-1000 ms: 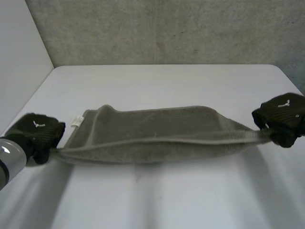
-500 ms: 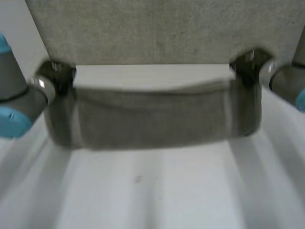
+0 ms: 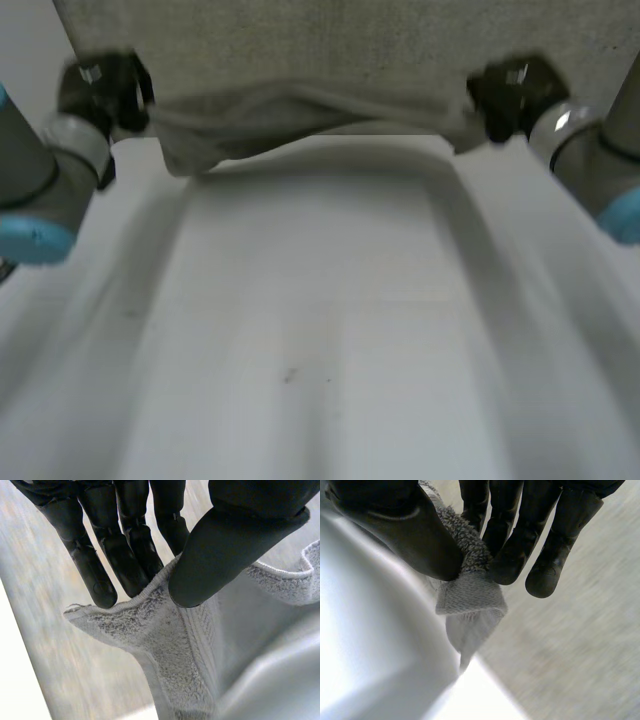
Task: Fold the towel.
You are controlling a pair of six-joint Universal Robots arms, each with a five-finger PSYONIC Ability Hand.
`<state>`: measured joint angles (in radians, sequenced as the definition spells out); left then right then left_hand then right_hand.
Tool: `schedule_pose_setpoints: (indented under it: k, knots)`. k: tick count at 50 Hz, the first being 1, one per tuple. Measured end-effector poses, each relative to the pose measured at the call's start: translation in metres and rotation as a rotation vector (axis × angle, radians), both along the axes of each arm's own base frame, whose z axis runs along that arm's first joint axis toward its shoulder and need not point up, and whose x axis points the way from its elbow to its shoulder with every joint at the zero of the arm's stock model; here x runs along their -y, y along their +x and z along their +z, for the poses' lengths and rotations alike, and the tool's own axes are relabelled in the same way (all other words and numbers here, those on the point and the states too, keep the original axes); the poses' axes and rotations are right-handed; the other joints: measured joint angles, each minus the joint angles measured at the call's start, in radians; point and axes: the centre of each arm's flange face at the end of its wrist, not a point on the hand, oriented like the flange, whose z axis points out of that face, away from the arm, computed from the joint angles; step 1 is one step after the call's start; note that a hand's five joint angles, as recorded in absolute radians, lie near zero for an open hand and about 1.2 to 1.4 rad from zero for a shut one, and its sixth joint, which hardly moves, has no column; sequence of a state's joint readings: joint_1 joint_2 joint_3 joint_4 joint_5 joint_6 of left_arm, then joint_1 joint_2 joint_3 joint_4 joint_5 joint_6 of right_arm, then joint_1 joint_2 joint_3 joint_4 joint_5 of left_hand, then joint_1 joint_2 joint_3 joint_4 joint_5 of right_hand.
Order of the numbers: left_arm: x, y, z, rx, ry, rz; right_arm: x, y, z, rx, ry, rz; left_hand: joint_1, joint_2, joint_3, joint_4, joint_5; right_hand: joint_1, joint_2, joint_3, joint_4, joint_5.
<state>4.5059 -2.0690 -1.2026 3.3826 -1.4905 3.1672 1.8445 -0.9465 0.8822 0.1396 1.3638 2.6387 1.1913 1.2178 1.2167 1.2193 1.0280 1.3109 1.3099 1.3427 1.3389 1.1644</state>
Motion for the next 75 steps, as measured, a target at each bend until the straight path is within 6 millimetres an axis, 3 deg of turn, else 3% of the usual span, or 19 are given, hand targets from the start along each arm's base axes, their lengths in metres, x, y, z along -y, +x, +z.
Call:
schedule_pose_setpoints:
  k: [7, 11, 13, 19, 25, 29, 33, 39, 52, 58, 75]
  knots:
    - [-0.033, 0.005, -0.086, 0.187, 0.195, -0.04, -0.016, -0.013, -0.078, -0.134, 0.168, 0.014, 0.0, 0.0, 0.0, 0.0, 0.0, 0.0, 0.0, 0.0, 0.0, 0.0]
    - [-0.053, 0.009, -0.118, 0.301, 0.265, -0.066, -0.026, -0.021, -0.102, -0.191, 0.224, 0.009, 0.0, 0.0, 0.0, 0.0, 0.0, 0.0, 0.0, 0.0, 0.0, 0.0]
    - [-0.062, 0.013, -0.125, 0.345, 0.288, -0.071, -0.031, -0.026, -0.105, -0.207, 0.243, 0.004, 0.0, 0.0, 0.0, 0.0, 0.0, 0.0, 0.0, 0.0, 0.0, 0.0]
    - [-0.097, 0.034, -0.117, 0.43, 0.356, -0.052, -0.069, -0.049, -0.087, -0.255, 0.34, -0.016, 0.0, 0.0, 0.0, 0.0, 0.0, 0.0, 0.0, 0.0, 0.0, 0.0]
    - [-0.148, 0.049, -0.084, 0.451, 0.389, -0.066, -0.128, -0.078, -0.061, -0.388, 0.513, 0.004, 0.0, 0.0, 0.0, 0.0, 0.0, 0.0, 0.0, 0.0, 0.0, 0.0]
    - [-0.162, 0.053, -0.066, 0.439, 0.335, -0.113, -0.137, -0.092, -0.043, -0.442, 0.494, -0.004, 0.0, 0.0, 0.0, 0.0, 0.0, 0.0, 0.0, 0.0, 0.0, 0.0]
    - [-0.146, 0.057, -0.061, 0.424, 0.287, -0.145, -0.115, -0.096, -0.036, -0.414, 0.438, -0.04, 0.0, 0.0, 0.0, 0.0, 0.0, 0.0, 0.0, 0.0, 0.0, 0.0]
    - [-0.11, 0.052, -0.072, 0.431, 0.287, -0.16, -0.078, -0.09, -0.05, -0.355, 0.437, -0.067, 0.0, 0.0, 0.0, 0.0, 0.001, 0.0, 0.0, 0.0, 0.0, 0.0]
    - [-0.034, 0.025, -0.096, 0.474, 0.261, -0.084, -0.027, -0.059, -0.082, -0.243, 0.386, -0.084, 0.006, 0.0, 0.0, 0.0, 0.005, 0.0, 0.0, 0.0, 0.0, 0.0]
    - [-0.001, 0.003, -0.105, 0.475, 0.206, -0.093, 0.001, -0.041, -0.098, -0.201, 0.308, -0.107, 0.011, 0.0, 0.0, 0.0, 0.005, 0.0, 0.006, 0.0, 0.0, 0.005]
    - [0.052, -0.029, -0.121, 0.465, 0.092, -0.052, 0.047, -0.019, -0.119, -0.209, 0.181, -0.168, 0.011, 0.0, 0.0, 0.0, 0.005, 0.0, 0.009, 0.0, 0.0, 0.005]
